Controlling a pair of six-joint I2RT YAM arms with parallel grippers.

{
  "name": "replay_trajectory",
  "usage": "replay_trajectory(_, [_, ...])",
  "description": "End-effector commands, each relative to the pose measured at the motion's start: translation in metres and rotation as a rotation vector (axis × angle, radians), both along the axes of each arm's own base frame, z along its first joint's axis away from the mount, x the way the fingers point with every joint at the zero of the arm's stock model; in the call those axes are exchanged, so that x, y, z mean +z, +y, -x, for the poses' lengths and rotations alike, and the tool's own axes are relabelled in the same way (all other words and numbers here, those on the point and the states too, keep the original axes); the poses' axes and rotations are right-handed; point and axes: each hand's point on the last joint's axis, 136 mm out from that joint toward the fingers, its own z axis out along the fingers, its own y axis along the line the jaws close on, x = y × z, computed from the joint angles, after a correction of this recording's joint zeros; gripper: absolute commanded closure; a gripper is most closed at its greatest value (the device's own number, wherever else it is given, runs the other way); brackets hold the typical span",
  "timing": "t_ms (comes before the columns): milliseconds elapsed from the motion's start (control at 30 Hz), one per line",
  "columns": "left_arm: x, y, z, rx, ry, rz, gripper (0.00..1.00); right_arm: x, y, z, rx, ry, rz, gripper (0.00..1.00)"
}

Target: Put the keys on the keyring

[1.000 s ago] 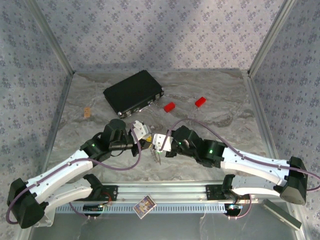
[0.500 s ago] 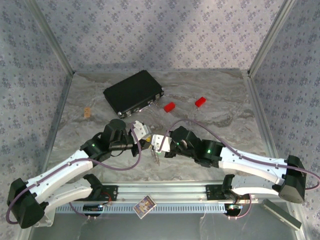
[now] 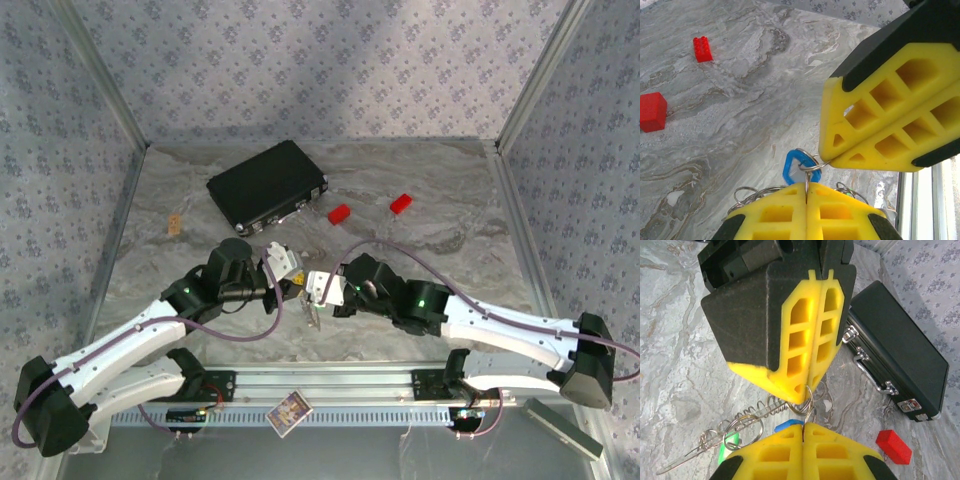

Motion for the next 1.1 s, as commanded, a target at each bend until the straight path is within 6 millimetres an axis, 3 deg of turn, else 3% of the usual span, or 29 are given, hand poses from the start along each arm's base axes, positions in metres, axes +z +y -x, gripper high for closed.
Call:
replay_trajectory(0, [0.023,-0.008,0.0,-0.03,-0.055,0.055,1.0,-0.005,-0.007,0.007,0.018,-0.006,0.036,1.0])
replay_trajectory(233, [0.022,-0.009,0.0,-0.034,-0.051,0.054,1.0,0.014,-0.006,0.006,0.011,-0.029,-0.027,1.0])
replay_trajectory(367, [0.021,-0.008,0.0,-0.035,-0.051,0.049,1.0,0.014,-0.007,0.003,-0.008,-0.013,-0.034,1.0])
replay_trajectory(533, [0.019,0.0,-0.009,0.033,-0.07,0.02,1.0,-0.005,-0.041,-0.022,-0.291,0.194,-0.031,1.0])
replay_trajectory(633, [0.02,0.004,-0.013,0.065,-0.087,0.014,1.0,-0.031,-0.076,-0.033,-0.606,0.476,-0.082,1.0])
replay_trajectory(767, [0.022,0.003,-0.014,0.07,-0.095,0.028,1.0,-0.083,-0.105,-0.013,-0.861,0.781,-0.053,1.0])
replay_trajectory(900, [0.023,0.002,-0.014,0.063,-0.095,0.03,1.0,-0.118,-0.113,0.009,-0.96,0.981,0.007,1.0])
replay_trajectory(1067, [0.024,0.002,-0.012,0.058,-0.096,0.034,1.0,-0.151,-0.116,0.01,-1.022,1.105,0.084,1.0])
